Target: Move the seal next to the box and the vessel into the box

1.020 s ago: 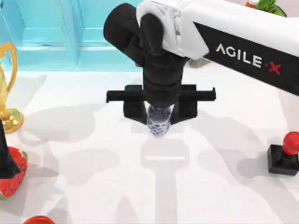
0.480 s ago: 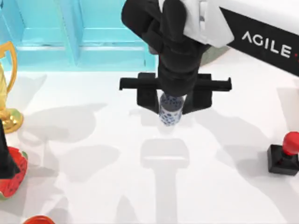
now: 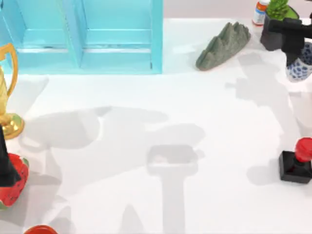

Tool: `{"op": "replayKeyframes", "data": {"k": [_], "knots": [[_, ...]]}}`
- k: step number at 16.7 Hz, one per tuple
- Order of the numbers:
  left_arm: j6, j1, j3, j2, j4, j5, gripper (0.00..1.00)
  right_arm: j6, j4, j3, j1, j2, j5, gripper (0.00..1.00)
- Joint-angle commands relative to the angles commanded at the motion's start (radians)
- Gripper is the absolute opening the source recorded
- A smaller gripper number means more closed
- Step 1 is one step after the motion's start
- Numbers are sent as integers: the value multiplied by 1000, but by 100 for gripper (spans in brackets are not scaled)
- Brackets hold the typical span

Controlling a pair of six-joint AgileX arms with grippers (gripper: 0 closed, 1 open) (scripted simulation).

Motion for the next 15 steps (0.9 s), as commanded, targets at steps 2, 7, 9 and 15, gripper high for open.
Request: {"op": "replayKeyframes", "data": {"k": [2,7,9,15], "knots": [[0,0,0,0,0,0,100,-188,-10,-86,-212,-52,-34,0],[0,0,0,0,0,0,100,-682,-4,-274,-608,-173,-83,0],[0,0,0,0,0,0,100,-818,0,-370,-701,-208,-73,0],[0,0,0,0,0,0,100,-1025,68,-627,-841,-323,-52,0]]}}
